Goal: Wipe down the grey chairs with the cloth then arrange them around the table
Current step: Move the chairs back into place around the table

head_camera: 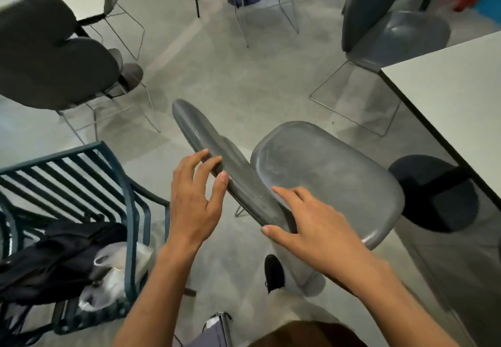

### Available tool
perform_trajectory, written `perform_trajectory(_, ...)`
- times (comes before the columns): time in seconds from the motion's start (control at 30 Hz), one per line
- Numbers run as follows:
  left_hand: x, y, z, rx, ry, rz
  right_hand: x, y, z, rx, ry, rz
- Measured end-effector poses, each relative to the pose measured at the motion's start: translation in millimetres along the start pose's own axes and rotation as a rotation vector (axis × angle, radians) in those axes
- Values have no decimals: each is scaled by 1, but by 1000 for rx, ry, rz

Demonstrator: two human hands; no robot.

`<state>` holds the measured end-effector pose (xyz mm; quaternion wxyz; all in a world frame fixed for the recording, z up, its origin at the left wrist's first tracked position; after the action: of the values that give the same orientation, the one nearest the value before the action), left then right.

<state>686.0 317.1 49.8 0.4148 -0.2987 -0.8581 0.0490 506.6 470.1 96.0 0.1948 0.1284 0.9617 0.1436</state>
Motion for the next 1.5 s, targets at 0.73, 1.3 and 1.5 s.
perform_trajectory(0.73, -92, -156, -3, -241, 147, 753, -82, -120, -11, -278, -151, 377)
perform_trajectory(1.3, -95, -165, -6, -297, 147, 828, -119, -121, 1, -13, -22, 785)
perform_trajectory(1.5, -81, -170, -5, -361, 29, 740, -105, -79, 5, -117, 35, 959)
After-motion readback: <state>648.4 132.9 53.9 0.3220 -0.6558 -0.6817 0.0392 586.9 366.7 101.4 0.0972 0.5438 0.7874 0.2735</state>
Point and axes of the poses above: each hand's wrist, its own y-axis away from the middle knuckle, its own z-axis out of the palm, x = y × z, the point moved 1 cm from there along -y, towards the middle knuckle, and after that the axes turned 14 degrees about y, right-handed, at the moved point
